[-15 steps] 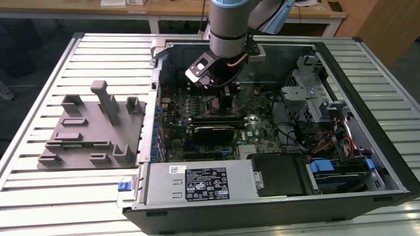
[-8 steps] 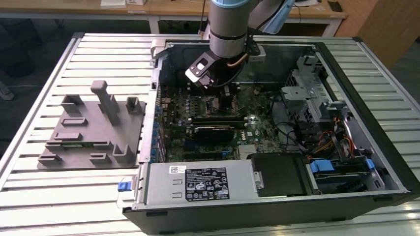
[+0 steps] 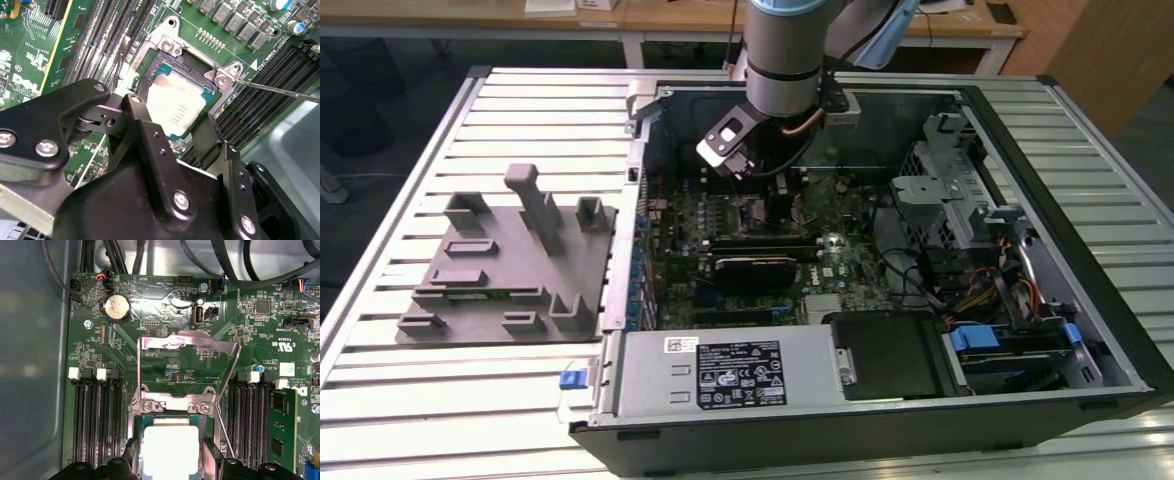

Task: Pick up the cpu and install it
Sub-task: 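Place the cpu into insertion slot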

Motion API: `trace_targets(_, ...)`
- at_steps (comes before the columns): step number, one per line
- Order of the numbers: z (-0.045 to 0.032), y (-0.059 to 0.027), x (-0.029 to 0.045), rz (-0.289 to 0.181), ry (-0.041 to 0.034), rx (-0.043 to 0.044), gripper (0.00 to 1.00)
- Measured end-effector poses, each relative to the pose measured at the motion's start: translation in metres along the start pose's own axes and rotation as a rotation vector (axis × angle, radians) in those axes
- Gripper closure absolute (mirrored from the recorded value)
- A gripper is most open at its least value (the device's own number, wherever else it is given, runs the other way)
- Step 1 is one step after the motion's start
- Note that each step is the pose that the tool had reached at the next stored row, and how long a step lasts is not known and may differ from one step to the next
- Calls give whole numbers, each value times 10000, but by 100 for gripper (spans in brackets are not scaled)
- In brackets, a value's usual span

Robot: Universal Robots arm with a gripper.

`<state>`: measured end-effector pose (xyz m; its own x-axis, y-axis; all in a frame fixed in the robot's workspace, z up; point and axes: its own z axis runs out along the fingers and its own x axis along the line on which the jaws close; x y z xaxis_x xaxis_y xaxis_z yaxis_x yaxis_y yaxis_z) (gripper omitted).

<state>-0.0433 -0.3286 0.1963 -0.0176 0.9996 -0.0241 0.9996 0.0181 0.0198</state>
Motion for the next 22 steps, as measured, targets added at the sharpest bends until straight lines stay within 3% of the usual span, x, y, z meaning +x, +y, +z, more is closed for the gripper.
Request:
trace_targets(4,-2,0,0,0,0,0,38)
trace_targets(6,-4,0,0,0,-2,1,46)
trace_targets(8,-5,0,-1,0,-3,3,46)
trace_targets(9,-5,0,-1,0,-3,2,52)
trace_targets(22,-30,1,-1,0,0,-1,52)
